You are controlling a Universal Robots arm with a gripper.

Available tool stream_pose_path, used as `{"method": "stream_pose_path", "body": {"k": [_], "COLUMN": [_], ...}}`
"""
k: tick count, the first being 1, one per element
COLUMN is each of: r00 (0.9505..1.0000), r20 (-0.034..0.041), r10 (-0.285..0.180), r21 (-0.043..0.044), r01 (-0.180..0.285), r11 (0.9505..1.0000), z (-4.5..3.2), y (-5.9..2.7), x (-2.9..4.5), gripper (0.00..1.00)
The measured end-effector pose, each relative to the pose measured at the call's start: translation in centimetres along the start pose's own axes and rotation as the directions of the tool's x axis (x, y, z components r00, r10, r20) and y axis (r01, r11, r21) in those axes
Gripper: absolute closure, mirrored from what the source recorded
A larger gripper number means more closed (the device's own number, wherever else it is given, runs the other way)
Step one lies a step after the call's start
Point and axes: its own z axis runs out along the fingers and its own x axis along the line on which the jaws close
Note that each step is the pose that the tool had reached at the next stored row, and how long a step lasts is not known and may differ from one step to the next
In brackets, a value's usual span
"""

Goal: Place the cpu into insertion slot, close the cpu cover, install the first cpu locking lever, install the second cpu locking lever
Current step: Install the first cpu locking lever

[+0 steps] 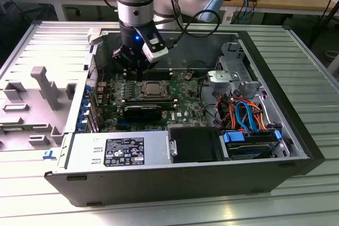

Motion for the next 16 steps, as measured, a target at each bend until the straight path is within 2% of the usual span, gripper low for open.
{"method": "stream_pose_path", "body": {"k": [1,5,7,10,12,14,16], "r00": [1.0,1.0,1.0,1.0,1.0,1.0,1.0], "r20": [0.0023,0.0063,0.0066,0.0066,0.0072,0.0072,0.0072], "r10": [0.0,0.0,0.0,0.0,0.0,0.0,0.0], "r21": [-0.0026,-0.0087,-0.0116,-0.0125,-0.0138,-0.014,-0.014], "r01": [0.0,0.0,0.0,0.0,0.0,0.0,0.0], "r11": [1.0,1.0,0.9999,0.9999,0.9999,0.9999,0.9999], "z": [0.0,-0.02,-0.03,-0.04,-0.07,-0.08,-0.08], "y": [0.05,0.31,0.66,1.73,2.24,2.94,3.3], "x": [0.57,1.77,1.97,2.01,2.29,2.3,2.29], "gripper": [0.89,0.89,0.89,0.89,0.89,0.89,0.89]}}
